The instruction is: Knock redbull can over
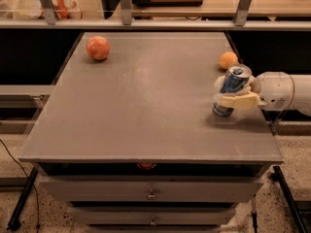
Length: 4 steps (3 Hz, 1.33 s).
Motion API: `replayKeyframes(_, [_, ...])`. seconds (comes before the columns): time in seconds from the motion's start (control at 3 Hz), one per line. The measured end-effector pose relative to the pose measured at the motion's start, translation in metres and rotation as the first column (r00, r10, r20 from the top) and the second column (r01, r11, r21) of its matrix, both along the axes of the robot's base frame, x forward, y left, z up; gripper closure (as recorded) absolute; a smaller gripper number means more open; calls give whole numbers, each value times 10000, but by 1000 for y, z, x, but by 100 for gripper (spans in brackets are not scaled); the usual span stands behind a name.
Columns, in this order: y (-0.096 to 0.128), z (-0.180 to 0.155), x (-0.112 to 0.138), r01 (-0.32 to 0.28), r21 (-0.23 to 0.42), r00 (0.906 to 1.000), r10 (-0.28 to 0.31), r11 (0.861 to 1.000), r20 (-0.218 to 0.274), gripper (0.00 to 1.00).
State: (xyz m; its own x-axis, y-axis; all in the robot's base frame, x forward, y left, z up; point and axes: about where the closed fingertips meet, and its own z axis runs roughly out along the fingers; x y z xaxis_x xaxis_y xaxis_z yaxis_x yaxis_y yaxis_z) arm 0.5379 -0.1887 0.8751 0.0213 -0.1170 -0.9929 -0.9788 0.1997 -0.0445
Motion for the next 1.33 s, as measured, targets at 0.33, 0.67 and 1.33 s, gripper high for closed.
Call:
replayKeyframes(0.33, [0, 1, 0, -1, -2, 10000, 1, 10000, 1, 100])
replayKeyframes(0.67, [0, 2, 0, -2, -4, 10000, 2, 10000, 2, 100])
replayKeyframes(1.33, [0, 2, 0, -4, -8, 10000, 4, 10000, 4, 100])
